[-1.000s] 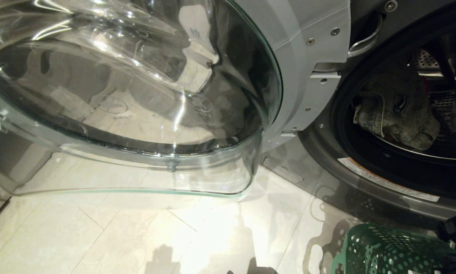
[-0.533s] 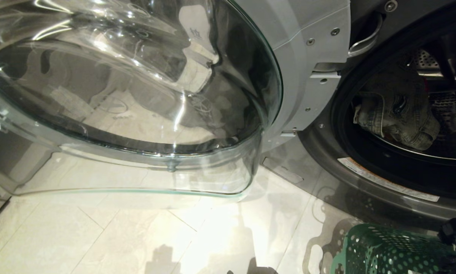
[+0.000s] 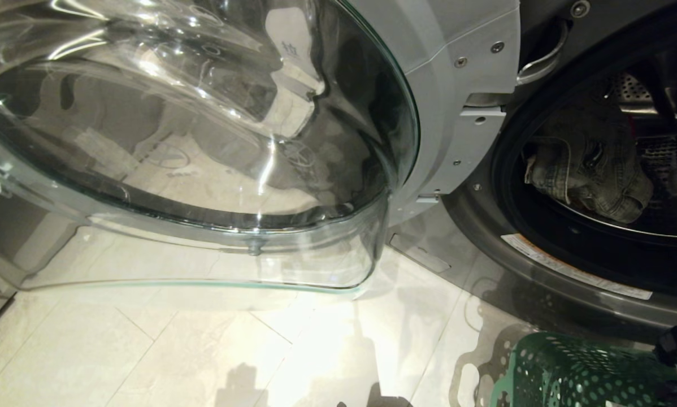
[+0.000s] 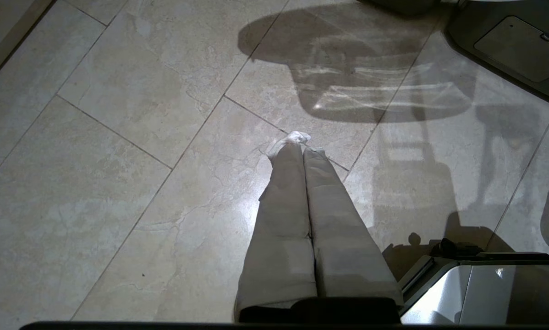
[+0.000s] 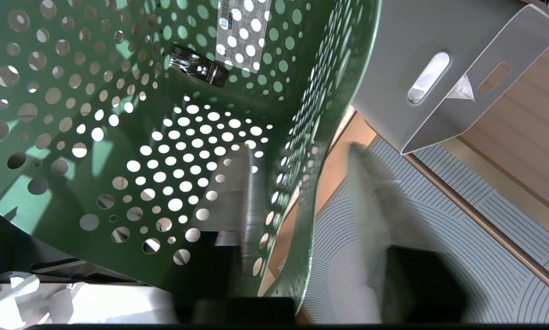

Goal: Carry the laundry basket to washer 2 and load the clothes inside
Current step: Close the washing machine door with the left hand

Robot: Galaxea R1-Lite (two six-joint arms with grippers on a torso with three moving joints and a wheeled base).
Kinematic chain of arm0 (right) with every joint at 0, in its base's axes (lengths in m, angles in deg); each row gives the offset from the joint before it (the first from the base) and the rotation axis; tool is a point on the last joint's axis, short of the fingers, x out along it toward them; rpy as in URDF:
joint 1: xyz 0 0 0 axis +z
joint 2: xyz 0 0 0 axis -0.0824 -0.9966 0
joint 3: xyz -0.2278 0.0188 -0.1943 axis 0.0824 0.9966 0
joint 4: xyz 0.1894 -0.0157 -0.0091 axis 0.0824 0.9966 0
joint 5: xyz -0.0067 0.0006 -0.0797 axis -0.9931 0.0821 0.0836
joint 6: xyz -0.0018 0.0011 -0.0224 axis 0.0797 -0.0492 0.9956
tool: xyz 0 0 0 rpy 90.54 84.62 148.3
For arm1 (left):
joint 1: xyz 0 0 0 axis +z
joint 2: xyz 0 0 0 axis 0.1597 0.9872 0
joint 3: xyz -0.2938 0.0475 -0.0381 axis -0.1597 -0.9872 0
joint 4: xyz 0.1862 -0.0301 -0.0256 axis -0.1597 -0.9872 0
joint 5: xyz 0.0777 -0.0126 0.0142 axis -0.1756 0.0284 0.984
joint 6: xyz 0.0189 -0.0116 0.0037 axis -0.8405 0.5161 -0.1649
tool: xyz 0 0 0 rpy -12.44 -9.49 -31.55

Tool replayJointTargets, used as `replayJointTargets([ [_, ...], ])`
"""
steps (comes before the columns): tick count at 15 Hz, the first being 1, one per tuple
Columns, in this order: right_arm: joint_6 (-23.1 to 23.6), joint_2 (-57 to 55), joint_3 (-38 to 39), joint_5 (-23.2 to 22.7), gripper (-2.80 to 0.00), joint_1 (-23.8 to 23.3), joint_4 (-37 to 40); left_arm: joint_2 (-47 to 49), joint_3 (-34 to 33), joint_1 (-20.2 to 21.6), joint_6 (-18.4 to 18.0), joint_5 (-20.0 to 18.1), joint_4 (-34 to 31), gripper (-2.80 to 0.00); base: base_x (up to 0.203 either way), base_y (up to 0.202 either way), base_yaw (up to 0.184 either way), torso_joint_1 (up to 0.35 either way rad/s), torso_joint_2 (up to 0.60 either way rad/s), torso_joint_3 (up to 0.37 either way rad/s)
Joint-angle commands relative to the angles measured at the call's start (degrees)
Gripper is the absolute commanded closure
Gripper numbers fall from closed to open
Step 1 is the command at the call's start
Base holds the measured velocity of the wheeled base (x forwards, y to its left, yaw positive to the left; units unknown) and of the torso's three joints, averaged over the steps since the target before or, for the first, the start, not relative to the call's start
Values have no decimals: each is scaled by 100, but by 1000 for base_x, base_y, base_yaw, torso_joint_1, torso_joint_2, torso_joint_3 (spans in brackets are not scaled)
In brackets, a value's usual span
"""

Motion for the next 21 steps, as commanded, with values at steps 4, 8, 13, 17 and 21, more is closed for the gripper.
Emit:
replayJointTargets([
  [4, 8, 124, 217, 60, 0, -39, -1, -2, 0, -2, 0, 6, -3, 0, 0, 0, 0, 0, 0, 0],
  [8, -27, 178, 340, 174, 0, -57, -6, -2, 0, -2, 0, 6, -3, 0, 0, 0, 0, 0, 0, 0],
  [13, 27, 205, 299, 209, 0, -642, -6, -2, 0, -2, 0, 6, -3, 0, 0, 0, 0, 0, 0, 0],
  [17, 63, 187, 259, 209, 0, -923, -6, -2, 0, 6, 0, 6, -3, 0, 0, 0, 0, 0, 0, 0],
  [21, 278, 178, 156, 209, 0, -1295, -6, -2, 0, -2, 0, 2, -3, 0, 0, 0, 0, 0, 0, 0],
])
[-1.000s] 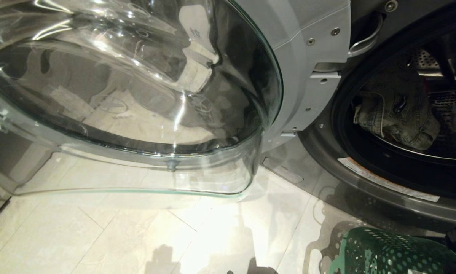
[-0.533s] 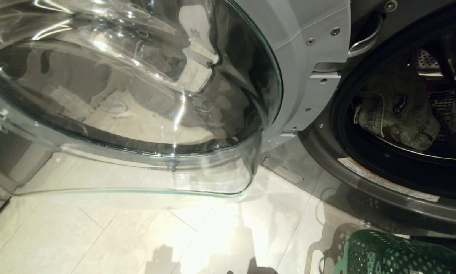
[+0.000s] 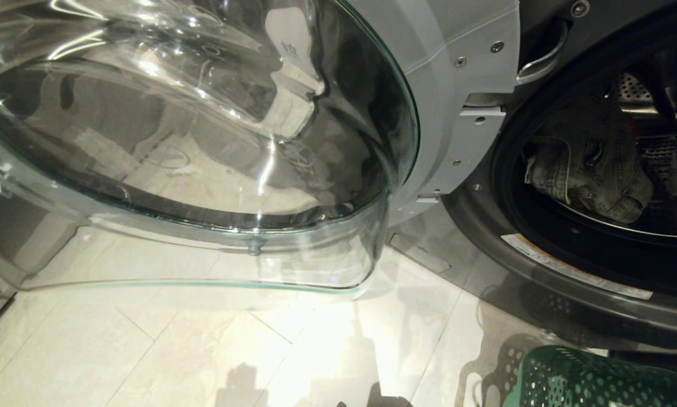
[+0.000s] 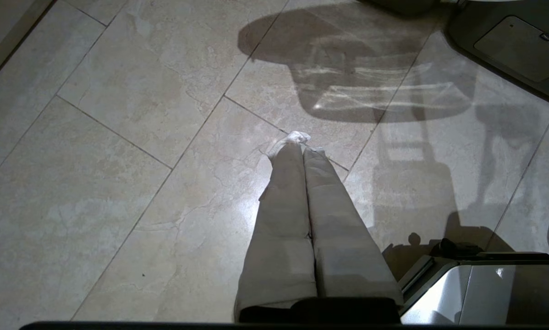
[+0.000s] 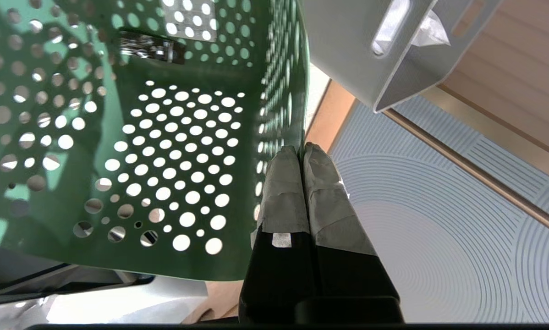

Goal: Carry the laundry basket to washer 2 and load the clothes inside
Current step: Close the washing machine door with the left hand

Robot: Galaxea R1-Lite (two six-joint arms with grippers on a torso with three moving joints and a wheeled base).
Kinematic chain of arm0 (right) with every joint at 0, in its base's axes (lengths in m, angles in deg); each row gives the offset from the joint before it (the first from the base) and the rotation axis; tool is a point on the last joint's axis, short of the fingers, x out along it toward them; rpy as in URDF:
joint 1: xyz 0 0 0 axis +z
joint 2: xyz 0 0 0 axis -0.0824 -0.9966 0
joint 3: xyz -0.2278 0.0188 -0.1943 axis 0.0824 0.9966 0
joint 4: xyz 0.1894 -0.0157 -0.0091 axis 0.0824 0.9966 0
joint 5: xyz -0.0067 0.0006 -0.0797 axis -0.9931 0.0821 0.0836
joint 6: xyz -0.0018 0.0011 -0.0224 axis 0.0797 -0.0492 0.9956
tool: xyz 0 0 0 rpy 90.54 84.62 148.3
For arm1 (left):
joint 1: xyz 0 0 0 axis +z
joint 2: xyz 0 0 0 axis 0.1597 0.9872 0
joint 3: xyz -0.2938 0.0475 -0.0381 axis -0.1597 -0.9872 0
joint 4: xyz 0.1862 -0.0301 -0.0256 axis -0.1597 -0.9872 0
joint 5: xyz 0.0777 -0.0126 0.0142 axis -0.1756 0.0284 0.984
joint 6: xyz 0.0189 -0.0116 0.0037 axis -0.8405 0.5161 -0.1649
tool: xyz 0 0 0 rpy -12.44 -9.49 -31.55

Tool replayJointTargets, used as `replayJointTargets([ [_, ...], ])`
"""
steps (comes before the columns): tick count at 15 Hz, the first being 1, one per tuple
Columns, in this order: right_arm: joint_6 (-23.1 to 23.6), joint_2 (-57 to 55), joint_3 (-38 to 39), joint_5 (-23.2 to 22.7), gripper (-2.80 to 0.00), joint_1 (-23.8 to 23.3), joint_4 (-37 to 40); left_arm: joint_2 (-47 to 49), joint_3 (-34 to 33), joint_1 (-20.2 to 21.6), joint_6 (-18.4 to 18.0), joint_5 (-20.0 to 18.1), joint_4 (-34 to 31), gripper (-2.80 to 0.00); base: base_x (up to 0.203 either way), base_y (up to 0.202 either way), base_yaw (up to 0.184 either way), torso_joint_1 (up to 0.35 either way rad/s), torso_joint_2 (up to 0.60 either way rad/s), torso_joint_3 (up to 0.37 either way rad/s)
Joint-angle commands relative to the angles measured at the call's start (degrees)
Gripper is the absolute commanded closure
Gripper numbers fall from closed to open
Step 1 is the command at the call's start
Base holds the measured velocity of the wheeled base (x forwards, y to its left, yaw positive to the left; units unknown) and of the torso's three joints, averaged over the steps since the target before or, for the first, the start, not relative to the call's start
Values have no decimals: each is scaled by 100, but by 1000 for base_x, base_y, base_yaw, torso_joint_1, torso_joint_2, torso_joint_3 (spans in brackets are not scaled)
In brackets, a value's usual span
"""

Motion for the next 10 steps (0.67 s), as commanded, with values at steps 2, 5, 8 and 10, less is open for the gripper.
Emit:
replayJointTargets([
  [2, 126, -10, -164, 22, 0, -439, -15, -2, 0, -4, 0, -1, -1, 0, 0, 0, 0, 0, 0, 0],
  [5, 301, -11, -223, 22, 0, -778, -15, -2, 0, -4, 0, 4, -1, 0, 0, 0, 0, 0, 0, 0],
  [8, 456, 25, -226, 22, 0, -967, -15, -2, 0, -4, 0, 5, -1, 0, 0, 0, 0, 0, 0, 0],
  [10, 466, 25, -226, 13, 0, -1122, -15, -2, 0, 5, 0, 5, -1, 0, 0, 0, 0, 0, 0, 0],
])
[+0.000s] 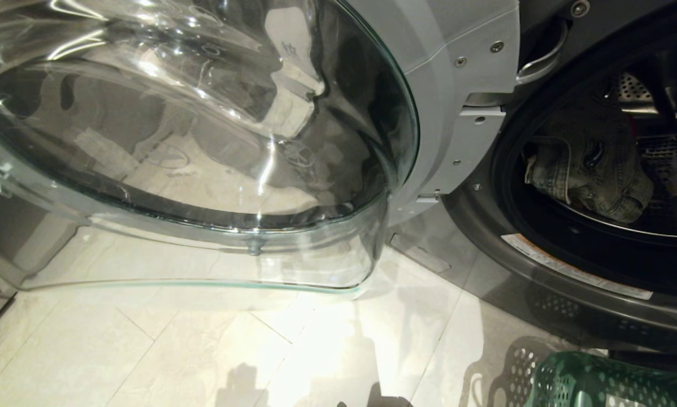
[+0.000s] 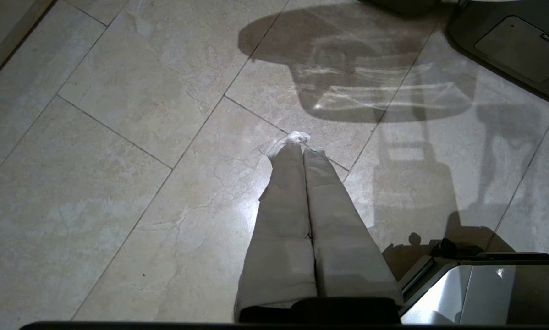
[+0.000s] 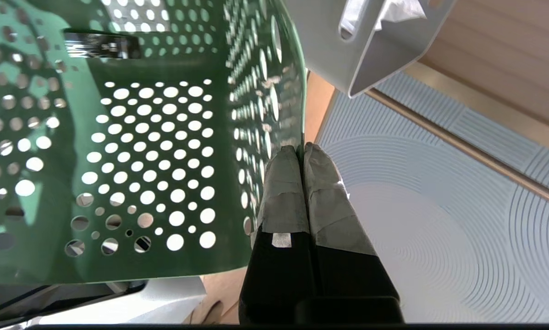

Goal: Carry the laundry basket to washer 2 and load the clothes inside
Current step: Close the washing machine door with the left hand

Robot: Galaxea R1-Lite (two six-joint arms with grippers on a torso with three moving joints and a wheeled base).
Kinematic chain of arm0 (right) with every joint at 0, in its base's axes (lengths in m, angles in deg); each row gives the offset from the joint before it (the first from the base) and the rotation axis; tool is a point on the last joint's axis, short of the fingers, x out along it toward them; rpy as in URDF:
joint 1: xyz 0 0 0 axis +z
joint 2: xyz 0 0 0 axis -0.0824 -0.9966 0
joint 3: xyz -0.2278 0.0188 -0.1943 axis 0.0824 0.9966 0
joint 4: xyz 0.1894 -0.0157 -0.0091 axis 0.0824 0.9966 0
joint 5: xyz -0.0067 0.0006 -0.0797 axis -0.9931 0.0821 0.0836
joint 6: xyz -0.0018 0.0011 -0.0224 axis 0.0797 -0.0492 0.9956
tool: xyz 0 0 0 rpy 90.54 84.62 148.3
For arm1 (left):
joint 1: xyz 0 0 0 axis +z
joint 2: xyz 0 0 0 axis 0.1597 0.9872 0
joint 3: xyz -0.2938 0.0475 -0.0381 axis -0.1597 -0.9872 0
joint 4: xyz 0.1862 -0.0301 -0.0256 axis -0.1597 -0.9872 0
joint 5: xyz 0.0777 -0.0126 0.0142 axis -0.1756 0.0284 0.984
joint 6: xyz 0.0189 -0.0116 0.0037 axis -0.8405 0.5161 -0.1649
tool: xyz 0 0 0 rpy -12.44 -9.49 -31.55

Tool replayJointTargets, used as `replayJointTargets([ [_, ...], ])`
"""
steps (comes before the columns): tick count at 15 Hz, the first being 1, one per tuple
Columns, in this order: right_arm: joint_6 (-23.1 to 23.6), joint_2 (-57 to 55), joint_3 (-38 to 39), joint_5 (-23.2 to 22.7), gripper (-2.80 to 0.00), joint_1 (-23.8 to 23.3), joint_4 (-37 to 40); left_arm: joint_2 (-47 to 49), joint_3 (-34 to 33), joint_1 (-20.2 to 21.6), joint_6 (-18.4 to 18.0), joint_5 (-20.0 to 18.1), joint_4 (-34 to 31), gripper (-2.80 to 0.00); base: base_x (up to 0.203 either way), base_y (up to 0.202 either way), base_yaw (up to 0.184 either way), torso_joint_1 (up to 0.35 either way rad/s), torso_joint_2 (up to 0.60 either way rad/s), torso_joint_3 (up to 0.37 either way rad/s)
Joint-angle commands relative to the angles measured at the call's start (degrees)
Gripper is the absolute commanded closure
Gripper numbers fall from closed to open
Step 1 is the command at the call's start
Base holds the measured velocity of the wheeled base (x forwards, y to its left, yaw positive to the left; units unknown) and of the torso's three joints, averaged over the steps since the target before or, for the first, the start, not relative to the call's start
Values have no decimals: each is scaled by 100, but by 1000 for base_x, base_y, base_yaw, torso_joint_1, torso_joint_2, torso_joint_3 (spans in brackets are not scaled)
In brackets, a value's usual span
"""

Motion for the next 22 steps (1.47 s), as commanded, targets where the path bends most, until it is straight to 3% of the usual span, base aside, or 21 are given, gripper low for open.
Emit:
replayJointTargets([
  [1, 1, -6, -9, -1, 0, -176, -14, -2, 0, -4, 0, 6, -1, 0, 0, 0, 0, 0, 0, 0],
  [10, 18, -52, -135, 22, 0, -213, -50, -2, 0, -4, 0, -3, -1, 0, 0, 0, 0, 0, 0, 0],
  [18, 29, 233, -55, 2, 0, -204, -48, -2, 0, -4, 0, 6, -1, 0, -1, 7, -171, 1, 2, 0],
  [22, 216, 735, 230, -84, 0, -162, -50, -2, 0, -4, 0, 5, -1, 0, -1, 2, -50, 1, 0, 1],
])
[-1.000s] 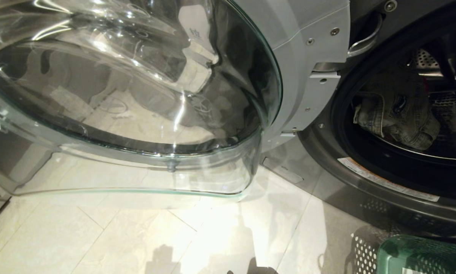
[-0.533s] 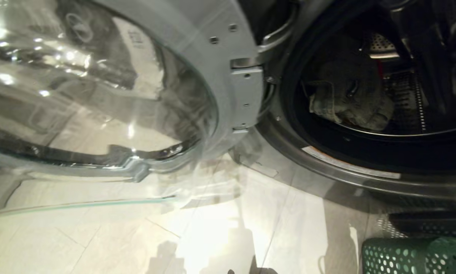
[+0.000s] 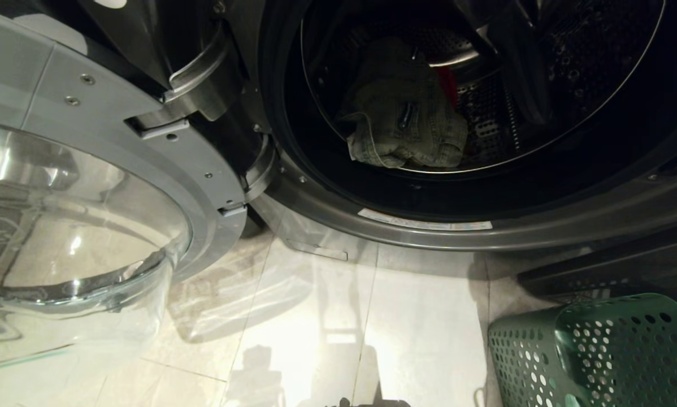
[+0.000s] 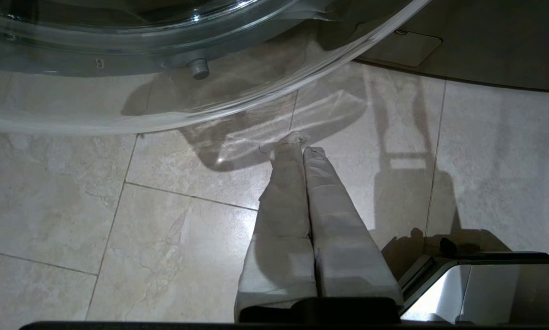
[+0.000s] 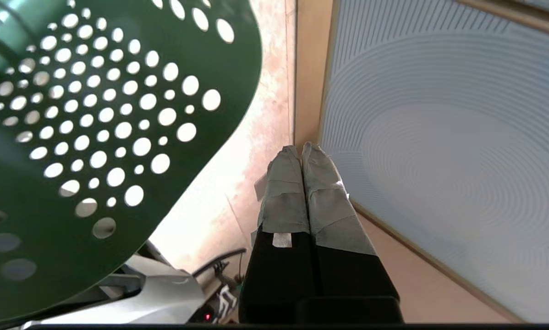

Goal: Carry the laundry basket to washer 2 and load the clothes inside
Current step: Close the washing machine door with the left hand

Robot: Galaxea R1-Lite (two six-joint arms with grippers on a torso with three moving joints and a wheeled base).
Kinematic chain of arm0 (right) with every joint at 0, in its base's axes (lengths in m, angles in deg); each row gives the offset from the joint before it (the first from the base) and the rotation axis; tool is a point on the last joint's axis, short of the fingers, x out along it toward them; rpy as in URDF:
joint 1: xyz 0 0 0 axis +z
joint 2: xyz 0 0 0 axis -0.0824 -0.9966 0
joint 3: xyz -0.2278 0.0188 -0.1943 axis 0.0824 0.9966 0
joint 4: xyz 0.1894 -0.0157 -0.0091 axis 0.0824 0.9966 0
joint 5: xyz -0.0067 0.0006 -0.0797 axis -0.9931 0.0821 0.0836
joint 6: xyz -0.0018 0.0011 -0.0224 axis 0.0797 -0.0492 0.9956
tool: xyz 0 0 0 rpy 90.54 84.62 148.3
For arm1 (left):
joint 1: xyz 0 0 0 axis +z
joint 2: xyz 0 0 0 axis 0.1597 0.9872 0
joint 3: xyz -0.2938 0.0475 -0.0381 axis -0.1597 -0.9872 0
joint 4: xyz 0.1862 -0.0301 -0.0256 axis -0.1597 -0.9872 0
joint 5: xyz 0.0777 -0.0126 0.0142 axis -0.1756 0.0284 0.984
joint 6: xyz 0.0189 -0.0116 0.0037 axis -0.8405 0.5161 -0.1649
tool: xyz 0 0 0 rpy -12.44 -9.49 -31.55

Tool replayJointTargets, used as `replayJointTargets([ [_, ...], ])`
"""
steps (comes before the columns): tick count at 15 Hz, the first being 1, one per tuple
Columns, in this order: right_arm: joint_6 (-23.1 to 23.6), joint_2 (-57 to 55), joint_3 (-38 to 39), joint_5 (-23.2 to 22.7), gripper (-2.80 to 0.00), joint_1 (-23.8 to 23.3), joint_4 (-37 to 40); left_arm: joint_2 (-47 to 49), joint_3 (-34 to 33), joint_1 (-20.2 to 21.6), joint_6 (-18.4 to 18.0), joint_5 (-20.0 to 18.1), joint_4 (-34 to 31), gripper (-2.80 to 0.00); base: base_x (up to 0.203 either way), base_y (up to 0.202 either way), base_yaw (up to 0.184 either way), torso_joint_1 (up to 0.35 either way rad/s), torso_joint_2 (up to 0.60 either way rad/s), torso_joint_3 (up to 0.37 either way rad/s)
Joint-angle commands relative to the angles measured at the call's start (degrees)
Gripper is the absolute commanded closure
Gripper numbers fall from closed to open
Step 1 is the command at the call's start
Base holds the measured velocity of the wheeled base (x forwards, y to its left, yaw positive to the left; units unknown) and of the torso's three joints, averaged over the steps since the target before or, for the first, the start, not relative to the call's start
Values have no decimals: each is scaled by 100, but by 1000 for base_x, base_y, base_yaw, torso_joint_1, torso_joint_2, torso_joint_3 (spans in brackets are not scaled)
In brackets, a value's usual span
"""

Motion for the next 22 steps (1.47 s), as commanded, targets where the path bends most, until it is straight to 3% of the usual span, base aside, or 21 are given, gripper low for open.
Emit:
replayJointTargets([
  [1, 19, 432, 79, -149, 0, 64, -21, -2, 0, 4, 0, 4, -1, 0, 0, 0, 0, 0, 0, 0],
  [5, 26, 1325, 44, -1031, 0, 327, -30, -2, 0, 8, 0, -3, -1, 0, 0, 0, 0, 0, 0, 0],
  [10, 155, 2716, 18, -2335, 0, 1162, -91, -2, 0, 4, 0, 6, -1, 0, 0, 0, 0, 0, 0, 0],
  [15, 582, 3927, 19, -3348, 0, 2056, -1082, -2, 0, 9, 0, -3, -1, 0, 0, 0, 0, 0, 0, 0],
  [19, 1031, 4705, 683, -3572, 0, 2913, -1330, -2, 0, 13, 0, 6, -1, 0, 0, 0, 0, 0, 0, 0],
  [22, 1019, 5550, 1173, -3517, 0, 3074, -1029, -2, 0, 5, 0, 6, -1, 0, 0, 0, 0, 0, 0, 0],
])
